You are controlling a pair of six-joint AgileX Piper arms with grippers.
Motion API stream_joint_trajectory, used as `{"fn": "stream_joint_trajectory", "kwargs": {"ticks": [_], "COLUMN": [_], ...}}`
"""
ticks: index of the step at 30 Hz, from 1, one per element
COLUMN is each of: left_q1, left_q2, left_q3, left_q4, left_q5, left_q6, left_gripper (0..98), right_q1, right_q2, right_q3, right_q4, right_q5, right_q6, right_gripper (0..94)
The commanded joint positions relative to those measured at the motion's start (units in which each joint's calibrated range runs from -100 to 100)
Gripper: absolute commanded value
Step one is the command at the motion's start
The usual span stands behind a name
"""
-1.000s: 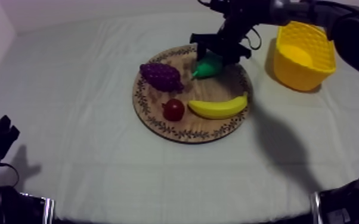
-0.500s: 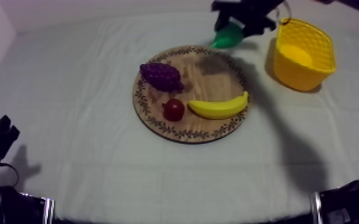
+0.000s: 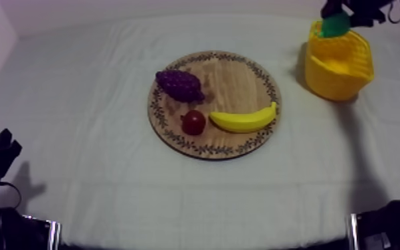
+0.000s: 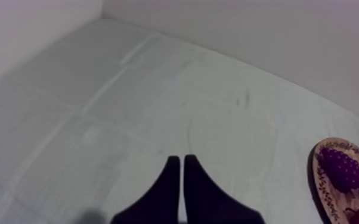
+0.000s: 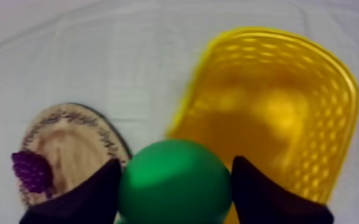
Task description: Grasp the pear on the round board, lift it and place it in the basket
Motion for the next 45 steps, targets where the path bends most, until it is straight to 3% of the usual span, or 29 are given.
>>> {"fn": "stream_joint_trajectory", "kwargs": {"ticks": [1,11,26,37,41,45], "left_q1": [0.0,0.0,0.0,0.0,0.0,0.0], "left_q2": [0.0,0.0,0.0,0.0,0.0,0.0], "left_q3": [0.0,0.0,0.0,0.0,0.0,0.0], "left_q4": [0.01,0.01,0.01,0.01,0.01,0.01], "left_q5": [0.0,0.0,0.0,0.0,0.0,0.0], "left_q6": [0.0,0.0,0.0,0.0,0.0,0.0], "left_gripper": [0.1,0.1,0.1,0.1,0.1,0.1], "right_q1": [1.9,4.5,5.3,4.0,3.8,4.5], "right_q2": [0.4,4.9,23.4,27.6,26.1,22.5], "right_q3": [2.2,3.3,-9.2,-12.9,-12.3,-10.4], "right_q4": [0.1,0.4,0.6,2.0,2.4,1.8], "right_q5": [-1.3,-3.4,-3.0,-2.5,-3.9,-5.6], "right_q6": [0.8,1.9,1.6,0.1,-0.8,-0.2], "right_gripper": [48.8,49.0,50.4,67.1,60.8,40.7]}}
